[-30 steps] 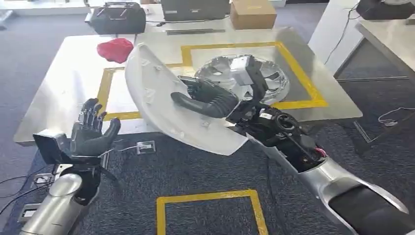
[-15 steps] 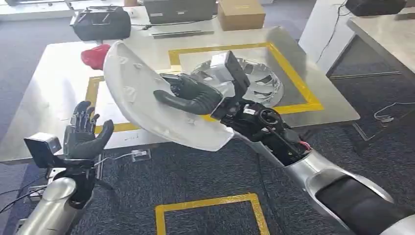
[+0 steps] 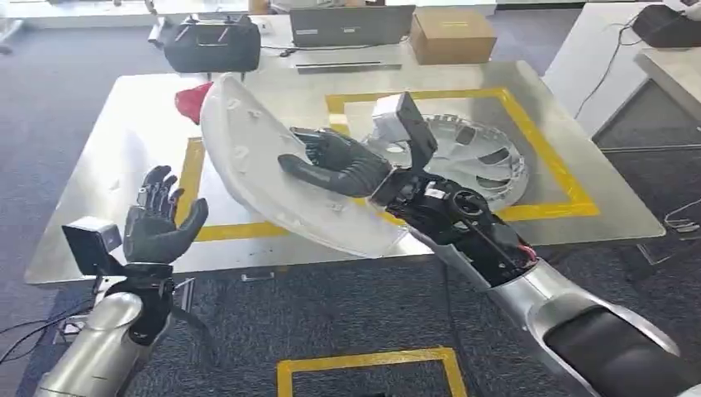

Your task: Take the parts from the cabinet and place them on the table.

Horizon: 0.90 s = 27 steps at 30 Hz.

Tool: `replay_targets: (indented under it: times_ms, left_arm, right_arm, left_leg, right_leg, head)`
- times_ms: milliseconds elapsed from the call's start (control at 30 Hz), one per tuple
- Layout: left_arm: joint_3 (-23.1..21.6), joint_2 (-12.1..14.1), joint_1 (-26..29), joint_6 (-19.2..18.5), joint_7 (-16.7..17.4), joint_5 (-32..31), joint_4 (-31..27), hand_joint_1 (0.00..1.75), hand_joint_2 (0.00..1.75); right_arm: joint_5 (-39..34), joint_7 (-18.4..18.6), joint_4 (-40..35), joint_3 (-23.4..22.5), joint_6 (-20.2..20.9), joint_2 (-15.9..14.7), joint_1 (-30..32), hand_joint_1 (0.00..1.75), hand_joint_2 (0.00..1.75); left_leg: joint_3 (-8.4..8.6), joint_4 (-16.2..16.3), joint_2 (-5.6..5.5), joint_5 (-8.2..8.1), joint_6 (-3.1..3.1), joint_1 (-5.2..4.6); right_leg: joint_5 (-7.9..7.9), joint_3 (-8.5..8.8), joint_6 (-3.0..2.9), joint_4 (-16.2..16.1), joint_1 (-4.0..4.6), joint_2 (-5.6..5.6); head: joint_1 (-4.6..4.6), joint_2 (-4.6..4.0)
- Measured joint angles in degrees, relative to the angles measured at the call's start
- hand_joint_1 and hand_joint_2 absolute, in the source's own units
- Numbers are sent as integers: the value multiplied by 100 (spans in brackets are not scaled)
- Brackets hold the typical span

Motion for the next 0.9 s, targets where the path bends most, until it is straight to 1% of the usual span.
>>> replay_targets:
  times_ms: [33, 67, 100, 133, 167, 200, 233, 267, 300, 333, 367, 400, 433, 500, 533, 567, 600, 667, 700, 733, 767, 800, 833, 867, 900]
  left_arm:
    - [0, -4, -8, 0, 8, -2, 9, 0, 175]
    - [0, -4, -18, 0, 9, -4, 9, 0, 175]
    - [0, -9, -10, 0, 18, -2, 11, 0, 175]
    - [0, -11, -7, -7, 15, -13, 9, 0, 175]
    - [0, -11, -24, -17, 13, -17, 9, 0, 175]
    - [0, -9, -23, -26, 11, -17, 9, 0, 175]
    - [0, -7, -49, -35, 2, -20, 9, 0, 175]
    - [0, -4, -55, -39, 2, -20, 9, 0, 175]
    - [0, -4, -36, -42, 7, -20, 11, 0, 175]
    - [0, -2, -12, -46, 9, -20, 11, 0, 175]
    - [0, 2, 3, -46, 9, -37, 15, 0, 175]
    - [2, 9, 8, -46, 18, -46, 15, 0, 175]
    - [0, 15, 7, -46, 20, -55, 15, 0, 175]
    - [2, 20, 7, -50, 24, -70, 15, 0, 175]
    - [2, 24, 7, -50, 26, -70, 15, 0, 175]
    - [0, 24, 4, -52, 42, -70, 17, 0, 175]
    - [0, 24, 19, -57, 46, -70, 15, 0, 175]
    - [2, 26, 27, -57, 46, -70, 15, 0, 175]
    - [2, 18, 23, -59, 46, -70, 13, 0, 175]
    - [2, 13, 19, -63, 42, -72, 13, 0, 175]
    - [2, 9, 20, -66, 42, -72, 13, 0, 175]
    - [2, 9, 26, -70, 44, -72, 15, 0, 175]
    - [2, 9, 35, -72, 44, -70, 15, 0, 175]
    - [2, 11, 53, -72, 44, -70, 15, 0, 175]
    - [2, 11, 68, -72, 44, -70, 15, 0, 175]
  right_arm:
    - [0, 2, 9, 0, 8, 0, 5, 175, 175]
    - [11, 24, 13, 6, 9, 0, -6, 175, 175]
    - [15, 29, 13, 4, 9, 11, -1, 175, 175]
    - [33, 31, 13, 0, 6, 11, -10, 175, 175]
    - [59, 31, 13, -7, 0, 13, -14, 175, 175]
    - [63, 31, 11, -7, 6, 18, -18, 175, 175]
    - [61, 29, 11, -7, 6, 20, -45, 175, 175]
    - [63, 33, 13, -4, 9, 28, -65, 175, 175]
    - [63, 42, 13, -2, 9, 28, -58, 175, 175]
    - [63, 55, 15, 0, 4, 28, -48, 175, 175]
    - [61, 59, 20, 0, 2, 28, -34, 175, 175]
    - [59, 70, 20, 0, 0, 28, -21, 175, 175]
    - [53, 76, 20, 2, 0, 28, -13, 175, 175]
    - [33, 85, 18, 2, -7, 31, -14, 175, 175]
    - [13, 90, 22, 2, -9, 28, -18, 175, 175]
    - [0, 94, 24, 2, -15, 28, -14, 175, 175]
    - [-2, 101, 26, 4, -18, 28, -16, 175, 175]
    - [-15, 101, 26, 4, -26, 28, 5, 175, 175]
    - [-17, 101, 24, 0, -31, 28, 1, 175, 175]
    - [-20, 96, 24, -2, -33, 28, -4, 175, 175]
    - [-20, 96, 24, -2, -33, 28, -5, 175, 175]
    - [-20, 96, 26, -2, -33, 28, 10, 175, 175]
    - [-20, 98, 29, -2, -33, 28, 42, 175, 175]
    - [-18, 98, 37, -2, -33, 28, 76, 175, 175]
    - [-18, 101, 44, -2, -37, 28, 99, 175, 175]
  left_leg:
    - [65, 27, 1, -36, -32, -15]
    - [37, 9, -9, -54, -65, -9]
    - [50, -10, -1, -79, -103, 4]
    - [81, 39, 1, -62, -126, -4]
    - [101, 57, 3, -75, -150, -15]
    - [21, 250, 14, -97, -163, 0]
    - [-200, 624, 13, -125, -192, -3]
    - [-507, 1077, 13, -232, -220, 13]
    - [-829, 1510, 14, -397, -246, 25]
    - [-1107, 1827, 14, -564, -273, 28]
    - [-1300, 1957, 16, -634, -287, 30]
    - [-1341, 1818, 17, -510, -286, 32]
    - [-1246, 1435, 18, -224, -276, 32]
    - [-856, 332, 23, 543, -234, 28]
    - [-780, -48, 27, 786, -200, 22]
    - [-789, -53, 33, 592, -162, -13]
    - [-786, -15, 27, 699, -126, -14]
    - [-779, 18, 15, 645, -66, -24]
    - [-738, -8, 17, 633, -50, 20]
    - [-705, -9, 18, 599, -4, 18]
    - [-679, -9, 19, 578, 24, 19]
    - [-659, -7, 19, 550, 32, 18]
    - [-639, -4, 18, 523, 31, 18]
    - [-607, -2, 17, 493, 32, 18]
    - [-565, 5, 15, 459, 23, 19]
  right_leg:
    - [3, 4, 0, -145, 37, 14]
    - [-84, 121, -18, -243, 51, -6]
    - [-49, 138, -35, -224, 64, 5]
    - [-73, 152, -65, -248, 72, -2]
    - [-79, 248, -84, -276, 28, 17]
    - [-88, 342, -94, -331, 12, 17]
    - [-118, 388, -134, -343, 1, 13]
    - [-145, 409, -150, -343, 1, 14]
    - [-181, 432, -154, -343, 3, 17]
    - [-222, 458, -158, -341, 3, 18]
    - [-265, 495, -154, -336, 3, 23]
    - [-317, 551, -147, -333, 3, 29]
    - [-370, 622, -134, -328, 3, 32]
    - [-487, 762, -98, -321, 4, 32]
    - [-535, 770, -68, -311, 23, 28]
    - [-548, 756, -47, -292, 31, 52]
    - [-588, 723, -7, -281, 38, 49]
    - [-656, 753, 73, -284, 27, 47]
    - [-741, 720, 98, -247, 8, 39]
    - [-871, 643, 131, -15, 8, 27]
    - [-1076, 435, 152, 430, 1, 24]
    - [-1284, 153, 170, 978, -6, 22]
    - [-1439, -126, 184, 1478, -8, 22]
    - [-1484, -348, 196, 1817, -13, 21]
    - [-1360, -419, 202, 1822, -18, 20]
  head:
    - [-67, 0]
    - [-37, 0]
    - [-26, 0]
    - [-24, 0]
    - [-26, 0]
    - [-18, 0]
    - [-70, 0]
    - [-120, 0]
    - [-157, 0]
    - [-168, 0]
    - [-193, 0]
    - [-221, 0]
    - [-240, 0]
    - [-273, 0]
    - [-302, 0]
    - [-315, 0]
    - [-297, 0]
    - [-295, 0]
    - [-295, 0]
    - [-267, 0]
    - [-210, 0]
    - [-179, 0]
    - [-166, 0]
    - [-144, 0]
    - [-116, 0]
